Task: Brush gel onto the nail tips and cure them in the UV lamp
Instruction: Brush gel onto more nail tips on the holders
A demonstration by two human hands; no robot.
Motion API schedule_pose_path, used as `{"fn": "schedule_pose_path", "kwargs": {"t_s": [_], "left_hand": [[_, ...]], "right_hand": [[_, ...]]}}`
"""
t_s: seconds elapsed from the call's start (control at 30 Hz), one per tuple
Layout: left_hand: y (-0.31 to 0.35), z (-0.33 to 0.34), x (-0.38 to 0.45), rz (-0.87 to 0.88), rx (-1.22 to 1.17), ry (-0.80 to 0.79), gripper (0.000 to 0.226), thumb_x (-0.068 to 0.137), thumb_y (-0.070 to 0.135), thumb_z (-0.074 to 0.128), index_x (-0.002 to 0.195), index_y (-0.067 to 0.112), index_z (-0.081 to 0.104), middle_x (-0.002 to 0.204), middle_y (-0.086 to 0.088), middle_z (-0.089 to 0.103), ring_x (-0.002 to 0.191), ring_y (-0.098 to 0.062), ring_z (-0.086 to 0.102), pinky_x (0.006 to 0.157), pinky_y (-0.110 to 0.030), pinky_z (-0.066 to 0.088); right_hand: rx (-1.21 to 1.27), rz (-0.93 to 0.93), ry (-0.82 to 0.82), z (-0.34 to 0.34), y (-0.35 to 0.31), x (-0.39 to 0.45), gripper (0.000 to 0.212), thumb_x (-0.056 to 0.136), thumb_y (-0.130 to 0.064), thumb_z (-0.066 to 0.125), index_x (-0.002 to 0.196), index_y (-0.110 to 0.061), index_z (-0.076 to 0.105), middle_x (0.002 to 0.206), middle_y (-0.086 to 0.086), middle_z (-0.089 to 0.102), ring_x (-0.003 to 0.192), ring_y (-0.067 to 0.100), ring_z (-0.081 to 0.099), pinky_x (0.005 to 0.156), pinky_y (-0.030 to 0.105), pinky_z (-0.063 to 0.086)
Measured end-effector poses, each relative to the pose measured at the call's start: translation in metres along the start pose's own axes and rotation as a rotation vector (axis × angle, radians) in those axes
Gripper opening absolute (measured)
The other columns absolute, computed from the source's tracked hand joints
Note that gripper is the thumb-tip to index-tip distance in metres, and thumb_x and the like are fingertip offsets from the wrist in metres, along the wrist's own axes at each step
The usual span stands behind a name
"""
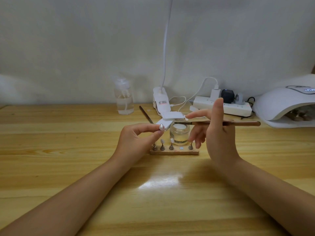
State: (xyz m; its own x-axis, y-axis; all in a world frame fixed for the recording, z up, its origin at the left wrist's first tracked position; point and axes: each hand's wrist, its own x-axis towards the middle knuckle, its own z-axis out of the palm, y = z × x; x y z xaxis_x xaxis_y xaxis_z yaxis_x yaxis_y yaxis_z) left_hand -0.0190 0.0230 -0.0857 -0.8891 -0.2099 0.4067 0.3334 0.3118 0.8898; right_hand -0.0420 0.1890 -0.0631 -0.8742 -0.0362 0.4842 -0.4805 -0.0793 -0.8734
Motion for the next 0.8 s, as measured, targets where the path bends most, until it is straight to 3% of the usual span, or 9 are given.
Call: {"fn": "schedule_pose_path", "kwargs": {"t_s": [0.1, 0.27, 0.43, 0.6, 0.8], "left_hand": [[-0.001, 0.000, 0.000, 0.010, 0.008, -0.014, 0.008, 0.073, 0.019, 0.073, 0.080, 0.024, 0.074, 0.082, 0.013, 0.072, 0.083, 0.003, 0.064, 0.073, -0.009, 0.047], [0.000, 0.000, 0.000, 0.055, 0.011, -0.036, 0.010, 0.073, 0.013, 0.073, 0.077, 0.022, 0.073, 0.081, 0.011, 0.072, 0.083, 0.002, 0.065, 0.073, -0.006, 0.045], [0.001, 0.001, -0.001, 0.152, 0.022, -0.090, 0.020, 0.072, 0.004, 0.073, 0.075, 0.024, 0.071, 0.073, 0.017, 0.070, 0.076, 0.004, 0.065, 0.070, -0.007, 0.044], [0.000, 0.001, -0.002, 0.179, 0.017, -0.130, 0.022, 0.071, 0.005, 0.072, 0.075, 0.026, 0.070, 0.073, 0.020, 0.069, 0.077, 0.005, 0.064, 0.068, -0.009, 0.045], [0.002, 0.003, -0.003, 0.184, -0.019, -0.162, 0.016, 0.069, 0.013, 0.072, 0.076, 0.027, 0.070, 0.074, 0.022, 0.069, 0.074, 0.003, 0.065, 0.057, -0.009, 0.047]], "right_hand": [[-0.047, -0.067, -0.007, 0.000, 0.005, 0.001, 0.054, 0.081, -0.055, 0.030, 0.068, -0.016, 0.065, 0.047, 0.005, 0.060, 0.037, 0.011, 0.053, 0.042, 0.012, 0.041], [-0.312, -0.281, -0.150, 0.000, 0.013, 0.001, 0.003, 0.086, -0.019, 0.064, 0.084, -0.017, 0.063, 0.075, -0.007, 0.066, 0.070, 0.002, 0.063, 0.059, 0.014, 0.047], [-0.473, -0.370, -0.270, 0.002, 0.019, -0.002, 0.031, 0.073, -0.018, 0.077, 0.099, -0.011, 0.061, 0.095, -0.005, 0.065, 0.091, 0.003, 0.060, 0.080, 0.010, 0.043], [-0.482, -0.423, -0.319, 0.004, 0.023, -0.005, 0.029, 0.072, -0.012, 0.077, 0.097, -0.010, 0.062, 0.093, -0.008, 0.062, 0.090, 0.005, 0.059, 0.083, 0.024, 0.047], [-0.476, -0.482, -0.302, 0.005, 0.024, -0.004, 0.020, 0.075, -0.014, 0.071, 0.092, -0.007, 0.062, 0.091, -0.015, 0.058, 0.088, 0.005, 0.059, 0.079, 0.025, 0.049]]}}
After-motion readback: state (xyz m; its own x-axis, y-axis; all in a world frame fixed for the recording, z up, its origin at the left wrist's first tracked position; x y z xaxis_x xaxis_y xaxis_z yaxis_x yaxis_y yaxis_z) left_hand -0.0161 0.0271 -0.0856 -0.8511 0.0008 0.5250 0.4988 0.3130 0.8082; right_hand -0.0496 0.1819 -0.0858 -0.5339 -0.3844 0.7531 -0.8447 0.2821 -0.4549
